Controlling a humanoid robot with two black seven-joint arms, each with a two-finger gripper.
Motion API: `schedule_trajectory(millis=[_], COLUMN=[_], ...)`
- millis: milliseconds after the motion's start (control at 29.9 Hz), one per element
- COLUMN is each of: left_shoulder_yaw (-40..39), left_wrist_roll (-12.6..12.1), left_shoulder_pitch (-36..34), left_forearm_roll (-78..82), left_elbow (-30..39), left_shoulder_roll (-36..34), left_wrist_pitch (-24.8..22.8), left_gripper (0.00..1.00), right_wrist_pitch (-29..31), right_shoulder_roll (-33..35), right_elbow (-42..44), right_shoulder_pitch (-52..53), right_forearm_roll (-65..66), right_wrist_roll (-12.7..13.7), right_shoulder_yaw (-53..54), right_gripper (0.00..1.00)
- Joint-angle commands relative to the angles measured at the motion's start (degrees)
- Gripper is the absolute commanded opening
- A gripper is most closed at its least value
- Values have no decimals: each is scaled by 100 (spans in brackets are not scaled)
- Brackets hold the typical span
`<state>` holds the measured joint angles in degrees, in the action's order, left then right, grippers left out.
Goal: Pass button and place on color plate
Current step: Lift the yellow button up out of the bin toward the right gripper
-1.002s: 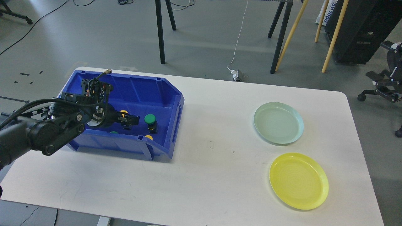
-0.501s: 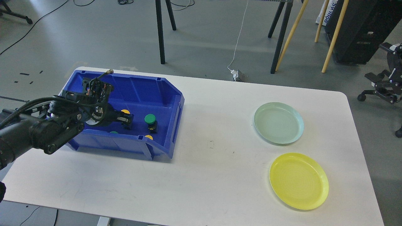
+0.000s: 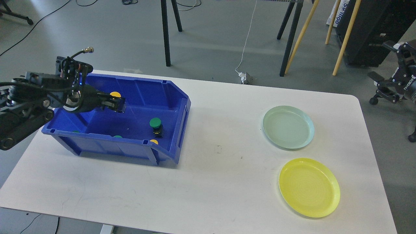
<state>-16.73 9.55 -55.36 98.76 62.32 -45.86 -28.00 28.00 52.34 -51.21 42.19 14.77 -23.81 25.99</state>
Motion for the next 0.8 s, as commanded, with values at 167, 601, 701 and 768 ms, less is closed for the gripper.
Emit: schedule_trajectory(millis=[167, 601, 701, 768], left_shoulder_yaw=[-1630, -2072, -2028, -2019], left_wrist_roll=[-41, -243, -243, -252], left_shoulder_pitch=[-80, -598, -783, -889], left_forearm_roll=[-2017, -4716, -5033, -5139], left_elbow=[826, -95, -780, -1185], left_shoulder_roll=[-469, 2210, 2817, 3151], left_wrist_pitch=[0, 0, 0, 0], left_gripper=[11, 11, 11, 11], right_wrist_pitch=[0, -338, -505, -690], right_shoulder_roll=[-268, -769, -927, -1032], right_elbow=[-12, -767, -1109, -1373], right_shoulder_pitch=[35, 167, 228, 237], right_forearm_roll=[-9, -27, -27, -27], right_wrist_roll=[-18, -10, -10, -10], right_shoulder_yaw=[573, 1162, 1171, 1180], right_gripper=[99, 99, 99, 99])
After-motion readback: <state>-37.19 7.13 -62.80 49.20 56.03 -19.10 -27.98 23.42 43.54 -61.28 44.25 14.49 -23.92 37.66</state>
